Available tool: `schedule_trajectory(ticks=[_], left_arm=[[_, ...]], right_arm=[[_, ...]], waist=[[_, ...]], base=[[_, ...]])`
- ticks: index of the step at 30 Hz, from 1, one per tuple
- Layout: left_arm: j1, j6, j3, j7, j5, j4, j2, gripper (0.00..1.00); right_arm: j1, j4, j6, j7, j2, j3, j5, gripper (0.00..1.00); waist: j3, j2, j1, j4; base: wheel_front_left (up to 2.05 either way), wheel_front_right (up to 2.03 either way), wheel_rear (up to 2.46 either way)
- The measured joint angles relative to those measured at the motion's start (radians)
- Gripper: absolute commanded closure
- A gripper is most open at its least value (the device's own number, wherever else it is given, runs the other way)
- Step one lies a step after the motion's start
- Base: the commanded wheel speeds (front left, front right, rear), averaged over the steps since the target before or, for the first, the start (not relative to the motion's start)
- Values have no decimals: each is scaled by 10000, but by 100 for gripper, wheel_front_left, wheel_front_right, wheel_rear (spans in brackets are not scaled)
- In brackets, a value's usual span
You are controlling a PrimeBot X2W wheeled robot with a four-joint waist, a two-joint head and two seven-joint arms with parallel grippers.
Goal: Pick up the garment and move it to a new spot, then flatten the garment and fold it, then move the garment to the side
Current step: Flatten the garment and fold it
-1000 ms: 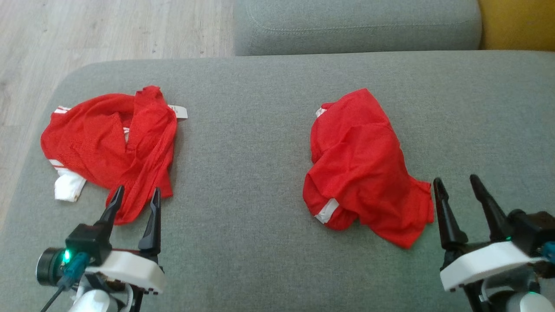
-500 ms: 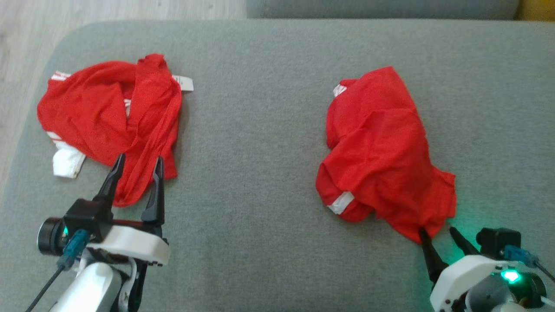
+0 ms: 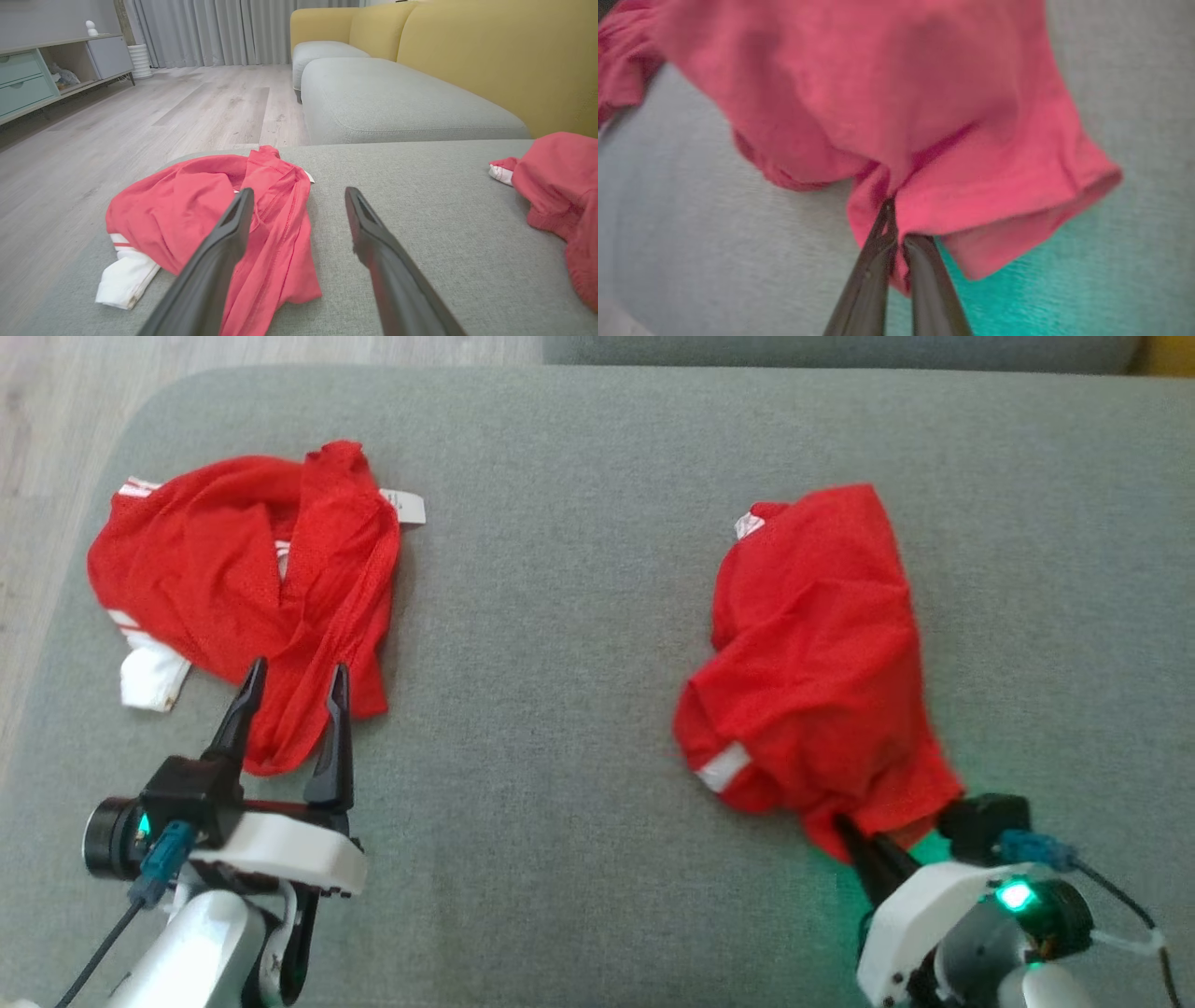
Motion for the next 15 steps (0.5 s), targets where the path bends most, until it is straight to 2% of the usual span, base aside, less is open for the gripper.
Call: schedule_trajectory(ticks=[3,9,15], left_arm=[[11,10,0,2,0,2,8,0],[43,31,2,6,0,0,36,0],[45,102,-21,6,0,-12,35,0]], right_arm=[[392,-1298,0,523,-127,489,-105,100],[435,-4103,0,1584,-1246,1354,46,100],[-333,-5657,0,1933,-1636,2184,504,100]], waist=[[-120,0,0,-125],[-374,0,-1,-428],[-560,0,-1,-600]], base=[[0,0,0],[0,0,0],[0,0,0]])
